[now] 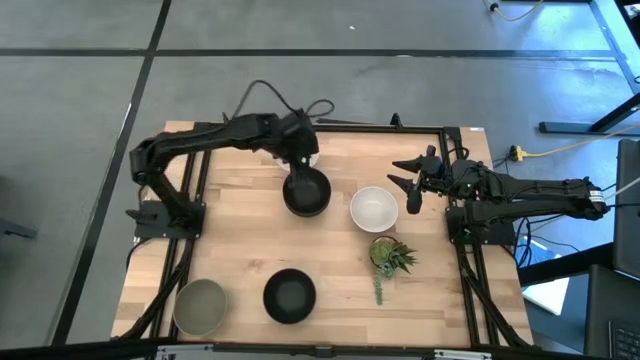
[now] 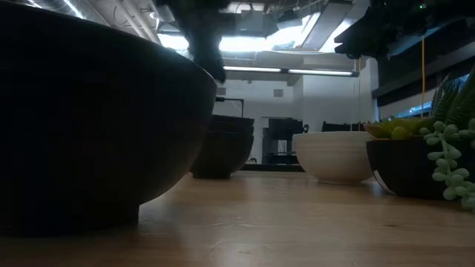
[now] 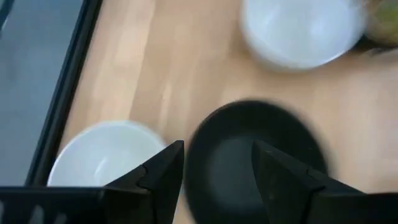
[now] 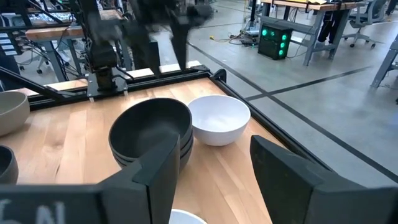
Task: Nest bowls inside each other
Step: Stack the bottom black bowl on top of the other top black bowl
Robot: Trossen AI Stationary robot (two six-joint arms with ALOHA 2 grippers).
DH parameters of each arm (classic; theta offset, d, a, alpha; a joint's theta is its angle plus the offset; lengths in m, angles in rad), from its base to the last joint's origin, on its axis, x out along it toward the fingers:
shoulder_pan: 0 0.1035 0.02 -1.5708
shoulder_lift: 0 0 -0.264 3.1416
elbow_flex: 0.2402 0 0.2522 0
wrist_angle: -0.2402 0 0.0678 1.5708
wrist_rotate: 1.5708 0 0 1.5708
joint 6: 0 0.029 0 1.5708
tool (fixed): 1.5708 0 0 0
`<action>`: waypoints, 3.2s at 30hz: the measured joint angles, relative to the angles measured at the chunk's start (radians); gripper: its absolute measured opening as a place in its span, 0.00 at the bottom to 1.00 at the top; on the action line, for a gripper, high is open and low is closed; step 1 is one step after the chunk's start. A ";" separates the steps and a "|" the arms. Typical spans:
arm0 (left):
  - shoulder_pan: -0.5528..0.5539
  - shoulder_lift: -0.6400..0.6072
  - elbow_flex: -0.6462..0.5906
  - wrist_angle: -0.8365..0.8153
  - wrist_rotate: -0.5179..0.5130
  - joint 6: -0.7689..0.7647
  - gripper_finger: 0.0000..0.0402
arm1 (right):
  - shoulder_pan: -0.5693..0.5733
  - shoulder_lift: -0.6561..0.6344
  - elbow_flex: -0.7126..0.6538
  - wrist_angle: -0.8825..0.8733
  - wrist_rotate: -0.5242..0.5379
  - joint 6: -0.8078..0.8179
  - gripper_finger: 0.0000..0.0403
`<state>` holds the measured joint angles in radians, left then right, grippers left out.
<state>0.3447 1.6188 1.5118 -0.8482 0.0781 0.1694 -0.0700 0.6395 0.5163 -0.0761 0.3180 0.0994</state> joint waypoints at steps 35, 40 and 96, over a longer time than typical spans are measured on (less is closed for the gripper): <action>-0.426 -0.290 -0.016 -0.144 0.051 -0.222 0.46 | 0.000 0.000 0.000 0.004 -0.017 0.033 0.49; -0.481 -0.270 -0.101 -0.137 0.036 -0.355 0.46 | 0.001 0.000 0.000 0.004 -0.083 0.032 0.49; -0.701 0.176 -0.207 0.050 -0.011 -0.612 0.45 | 0.001 0.000 0.000 -0.003 -0.166 0.079 0.49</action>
<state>-0.3565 1.7950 1.3045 -0.7985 0.0675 -0.4427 -0.0692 0.6399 0.5163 -0.0795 0.1524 0.1787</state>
